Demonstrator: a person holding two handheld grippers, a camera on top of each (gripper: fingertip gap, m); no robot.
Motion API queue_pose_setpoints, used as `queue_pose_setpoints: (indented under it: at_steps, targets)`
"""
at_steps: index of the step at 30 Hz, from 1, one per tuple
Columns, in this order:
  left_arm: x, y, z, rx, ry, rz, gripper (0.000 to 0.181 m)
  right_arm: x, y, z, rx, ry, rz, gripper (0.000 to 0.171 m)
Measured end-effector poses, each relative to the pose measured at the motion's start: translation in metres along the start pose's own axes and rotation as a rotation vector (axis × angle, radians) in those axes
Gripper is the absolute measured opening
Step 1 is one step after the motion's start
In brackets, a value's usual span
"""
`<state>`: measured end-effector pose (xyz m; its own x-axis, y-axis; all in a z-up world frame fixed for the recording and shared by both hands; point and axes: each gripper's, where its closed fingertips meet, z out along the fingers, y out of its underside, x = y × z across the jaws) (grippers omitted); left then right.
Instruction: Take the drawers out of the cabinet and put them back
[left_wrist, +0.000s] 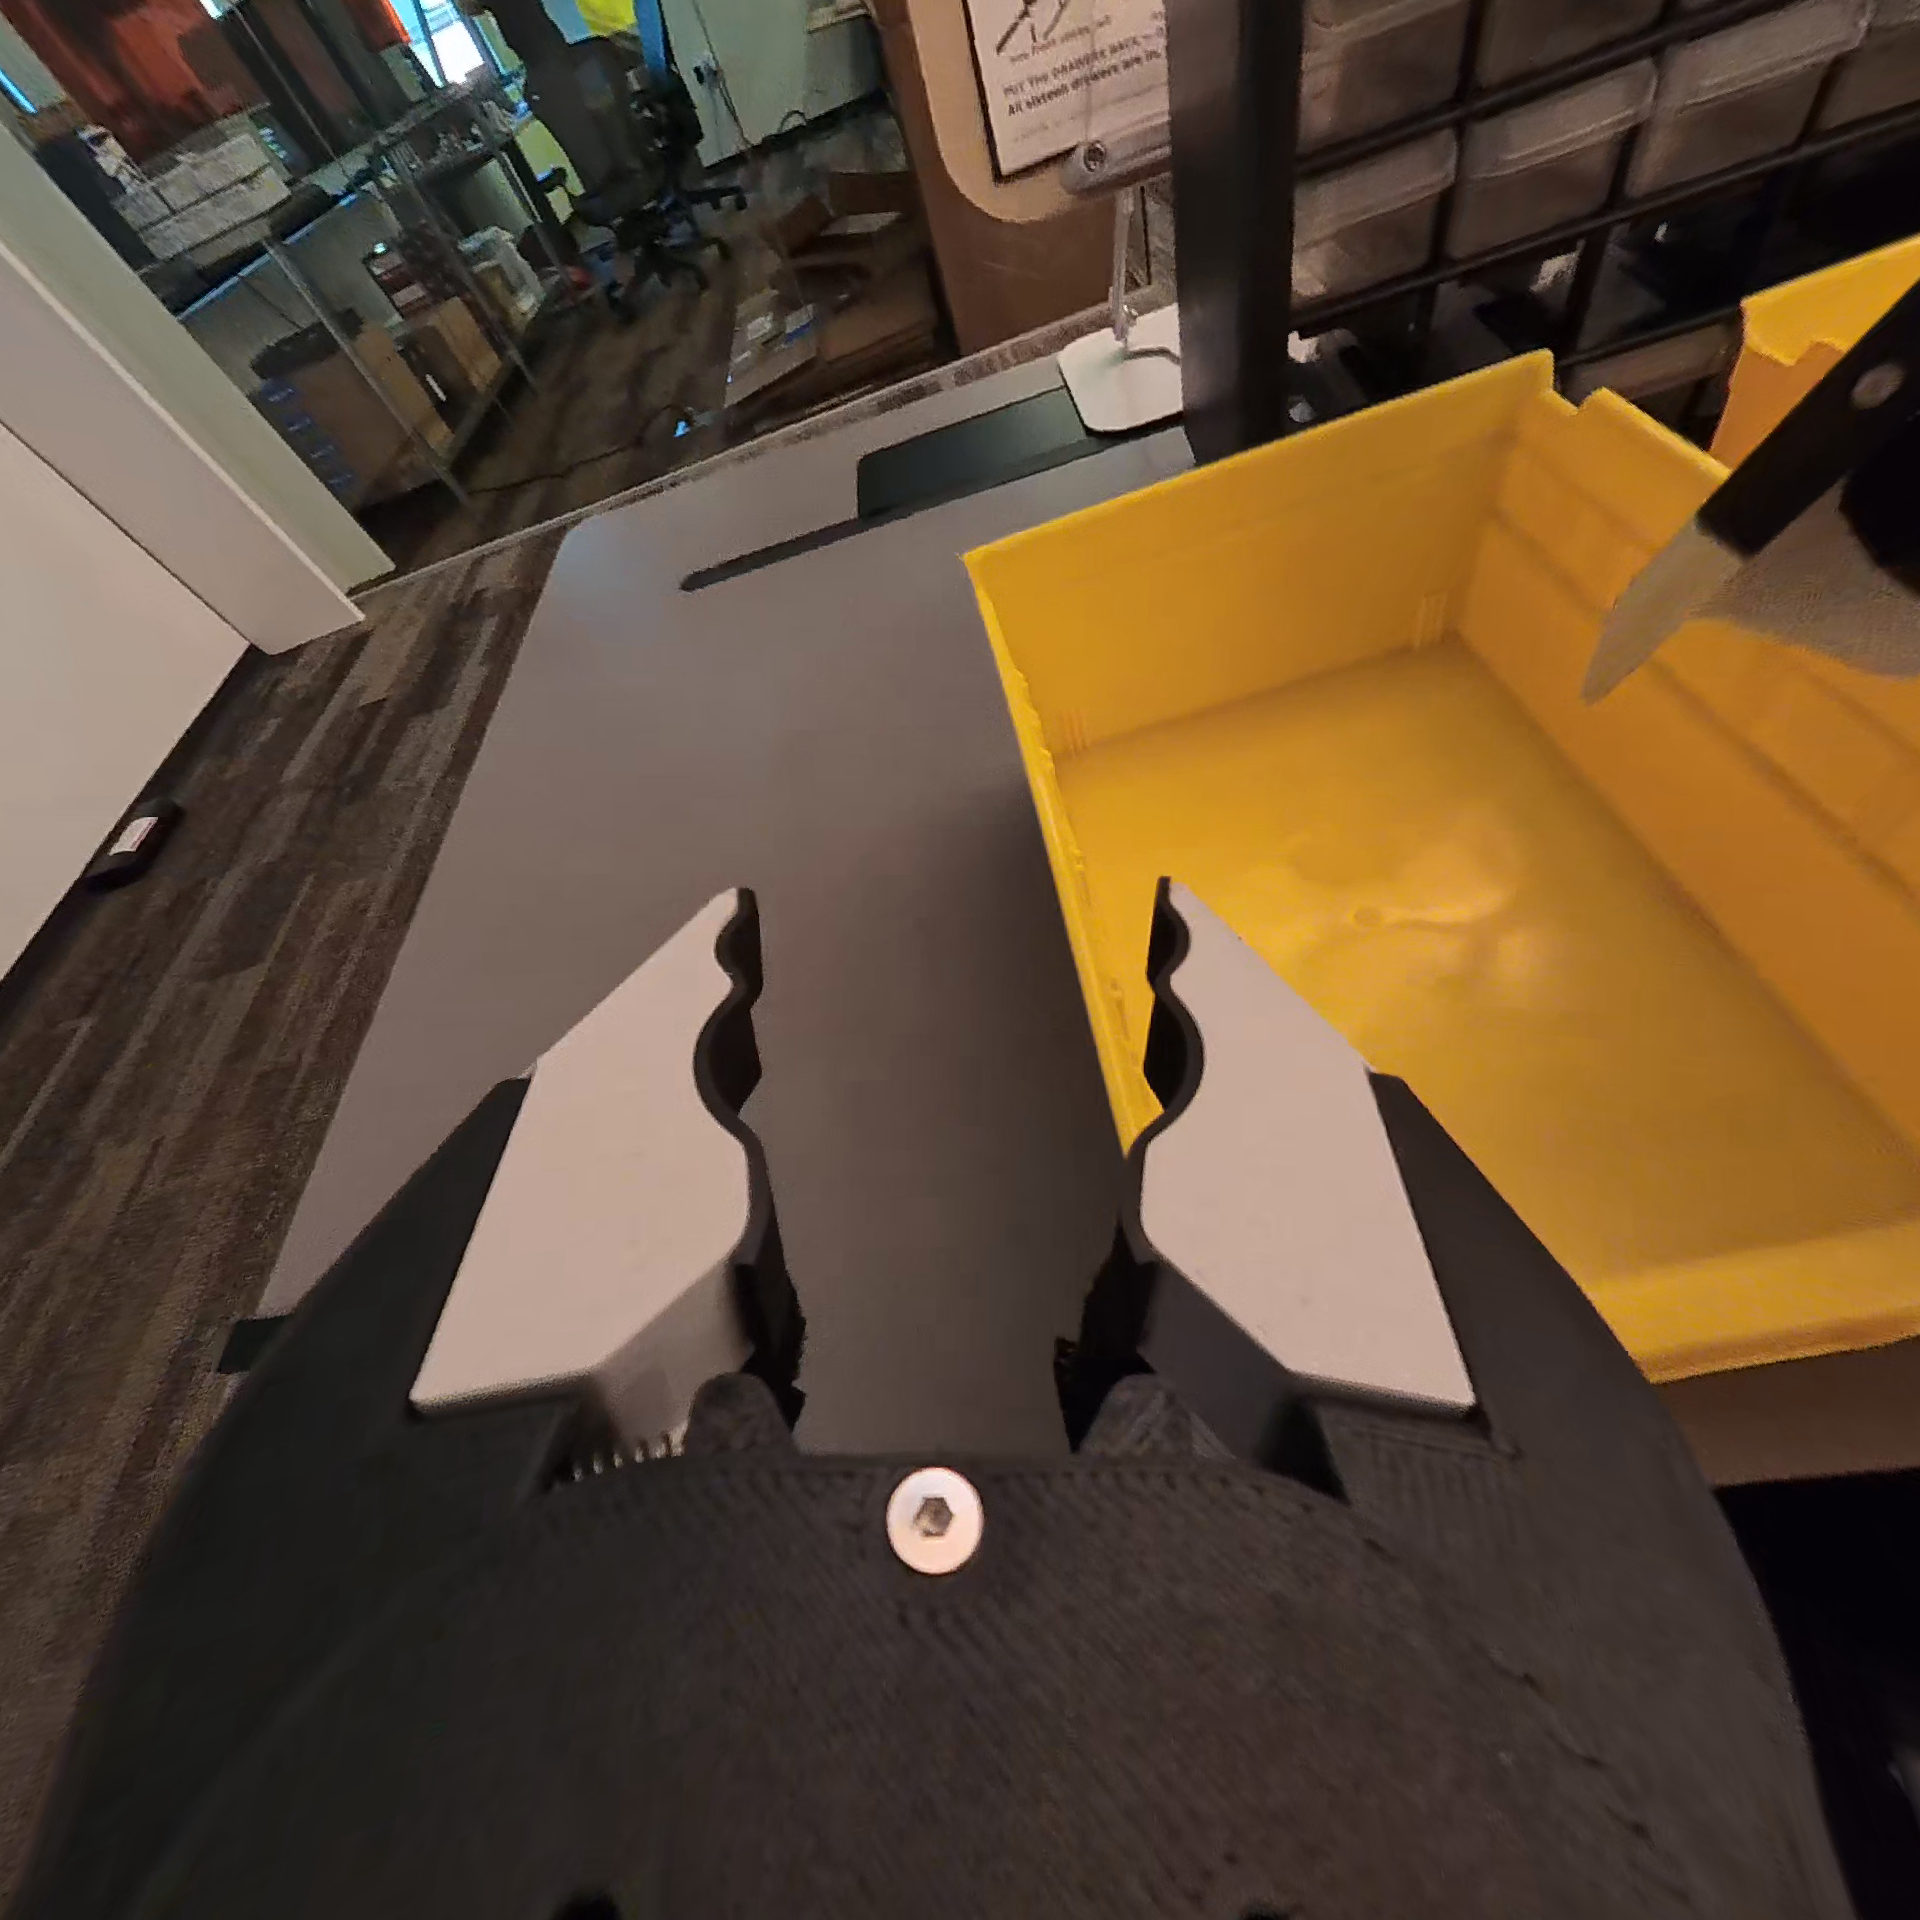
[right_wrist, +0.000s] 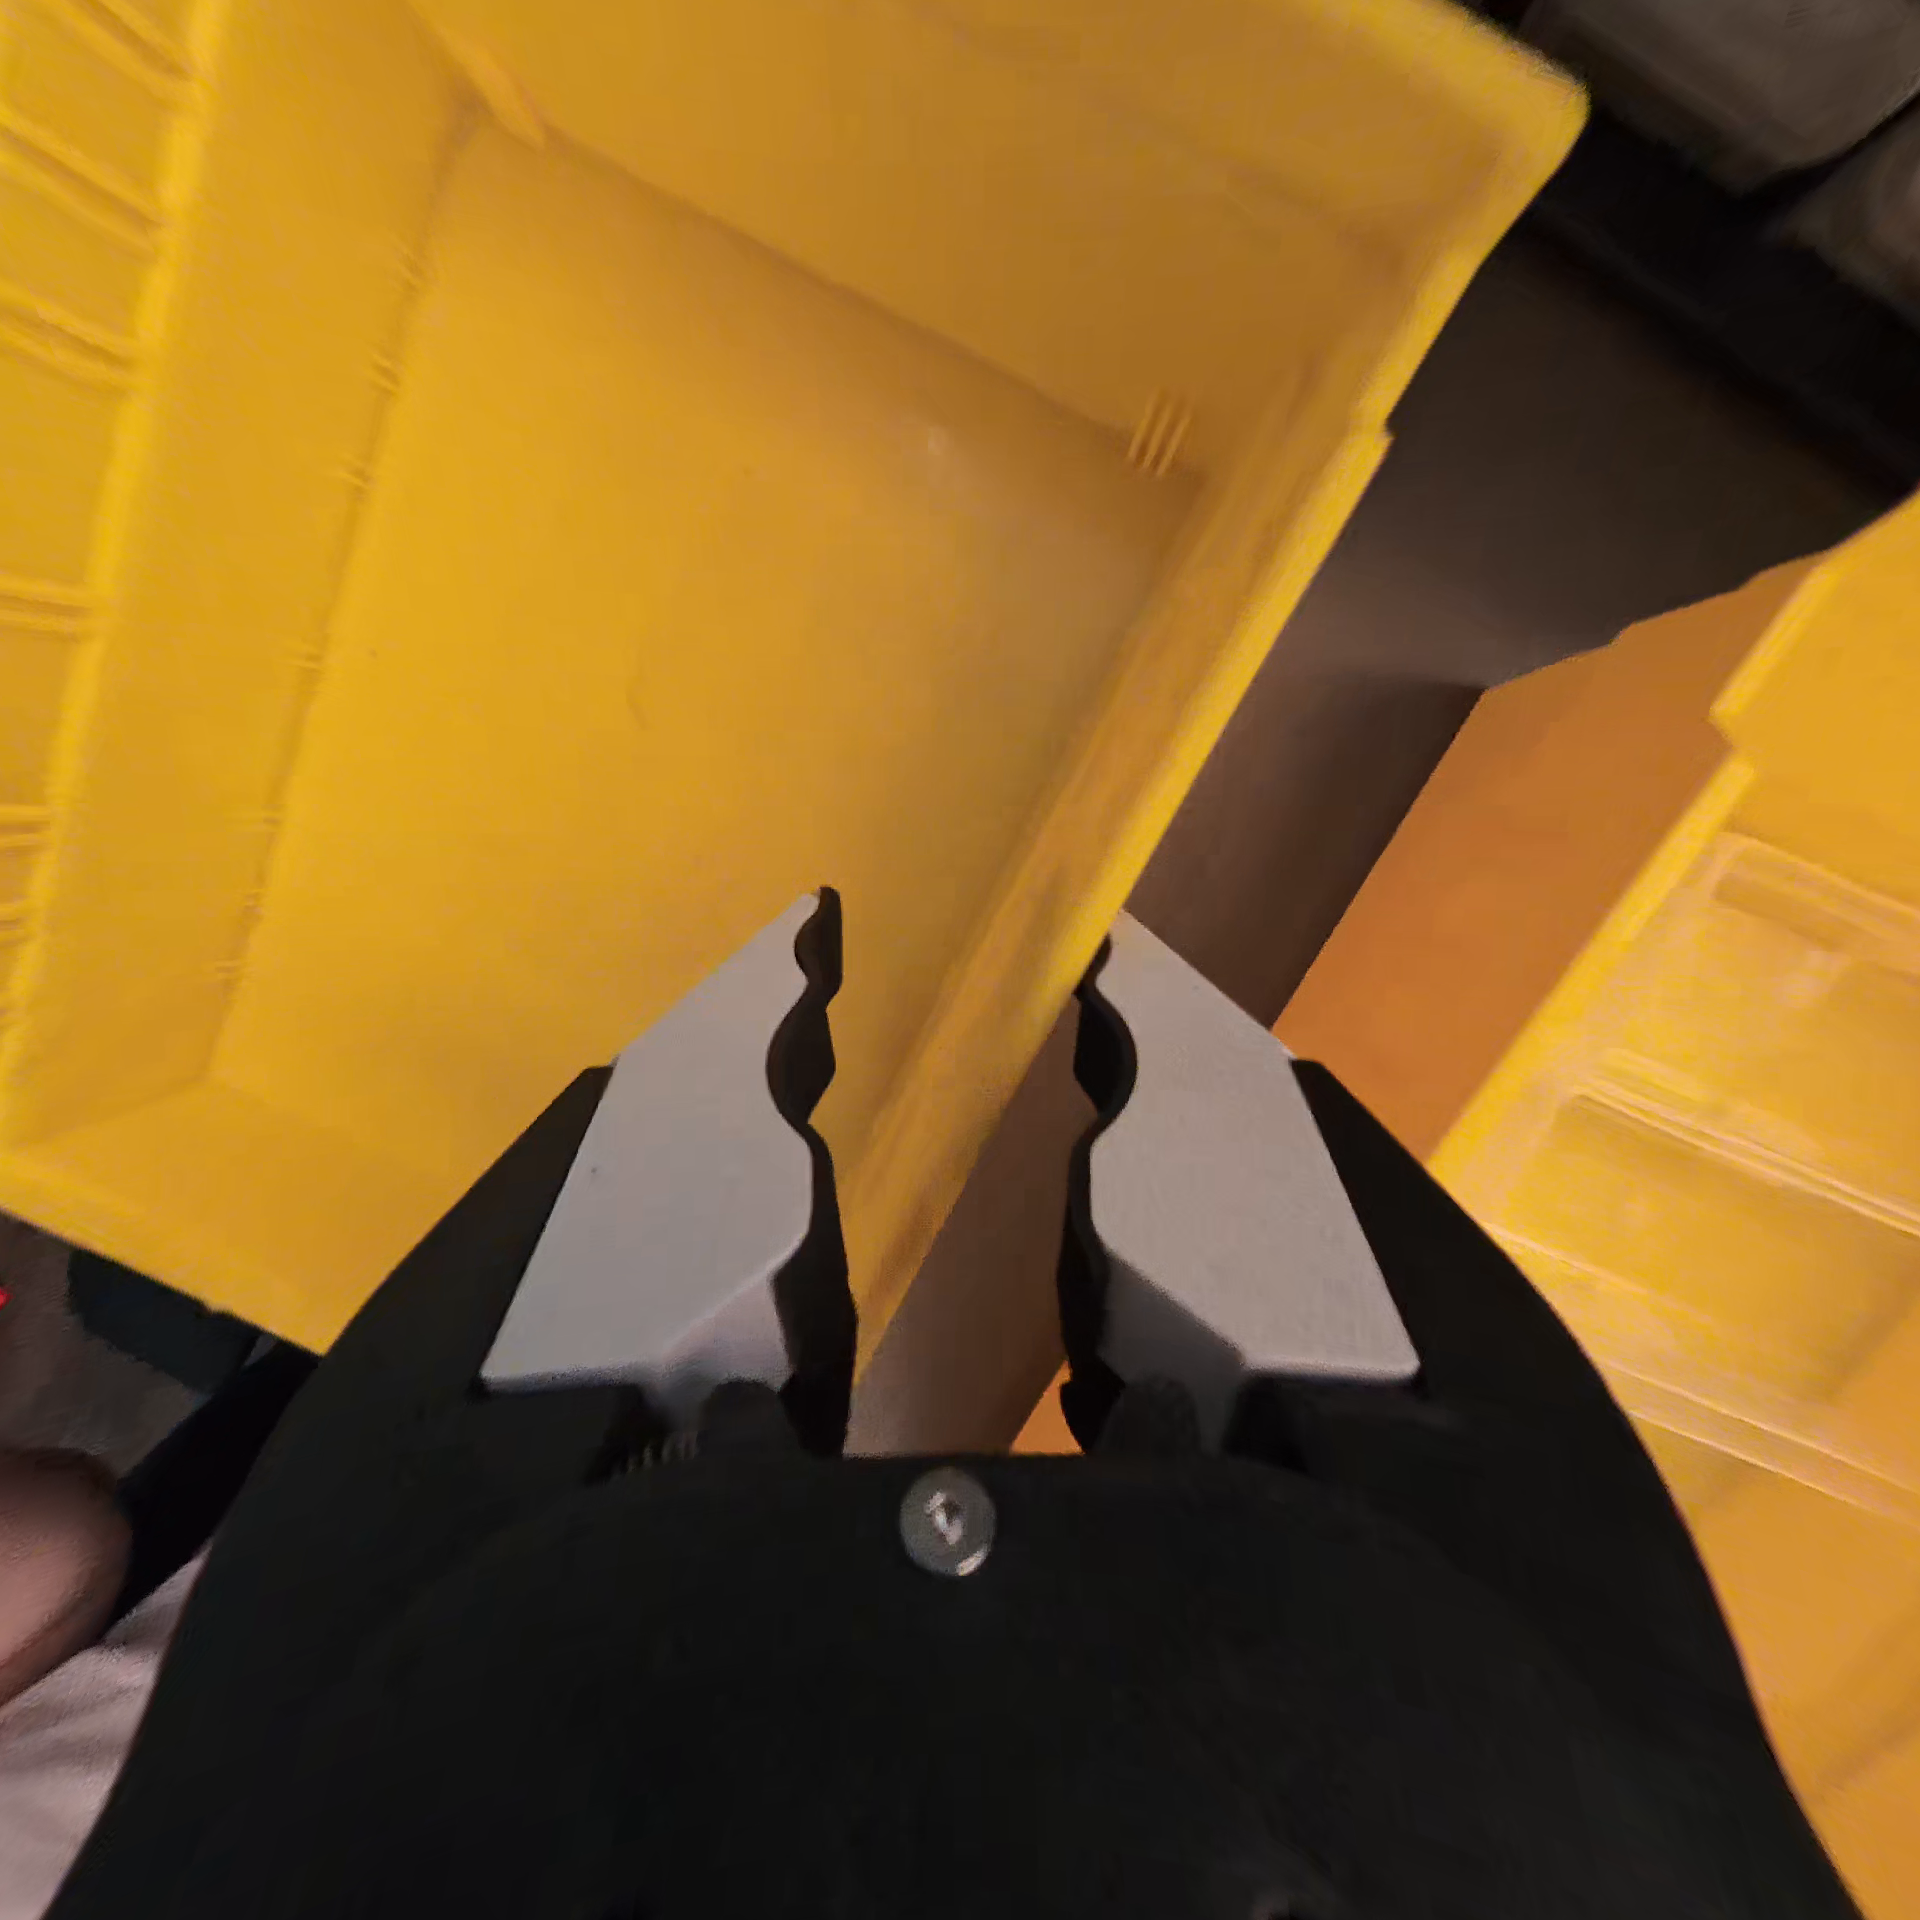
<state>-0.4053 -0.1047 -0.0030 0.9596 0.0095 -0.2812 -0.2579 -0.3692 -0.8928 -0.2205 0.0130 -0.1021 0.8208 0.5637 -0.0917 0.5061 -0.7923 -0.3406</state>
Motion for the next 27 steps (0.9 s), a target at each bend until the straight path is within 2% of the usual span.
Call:
queue_pose_setpoints:
  at_steps: [4,5,6,11,18,20,22,25,27]
  targets:
    - [-0.005,-0.004,-0.004,0.017,-0.004,-0.005,0.072,0.008,0.004,0.027,-0.09,0.014,0.068,0.041]
    - [-0.005,-0.003,-0.005,0.017,-0.001,-0.005,0.072,0.01,0.007,0.034,-0.117,0.019,0.077,0.036]
    - [-0.005,-0.001,-0.006,0.016,0.003,-0.006,0.071,0.009,0.011,0.039,-0.149,0.007,0.077,0.023]
    - [-0.004,0.007,-0.008,-0.008,0.019,0.004,0.068,0.011,0.015,0.039,-0.269,-0.016,0.084,0.004]
    - [-0.002,-0.004,-0.03,0.047,0.066,-0.027,0.067,-0.009,0.014,0.033,-0.425,-0.029,-0.038,0.002]
    - [-0.008,-0.018,-0.047,0.111,0.076,-0.068,0.067,-0.018,0.004,0.02,-0.423,-0.034,-0.068,0.003]
    - [-0.023,-0.043,-0.074,0.254,0.048,-0.138,0.066,-0.025,-0.01,-0.001,-0.398,-0.05,-0.097,0.003]
    - [-0.044,-0.081,-0.131,0.56,0.026,-0.255,0.049,-0.021,-0.033,-0.053,-0.32,-0.08,-0.119,0.004]
    - [-0.044,-0.096,-0.16,0.694,0.087,-0.329,0.049,0.0,-0.043,-0.097,-0.254,-0.087,-0.116,0.002]
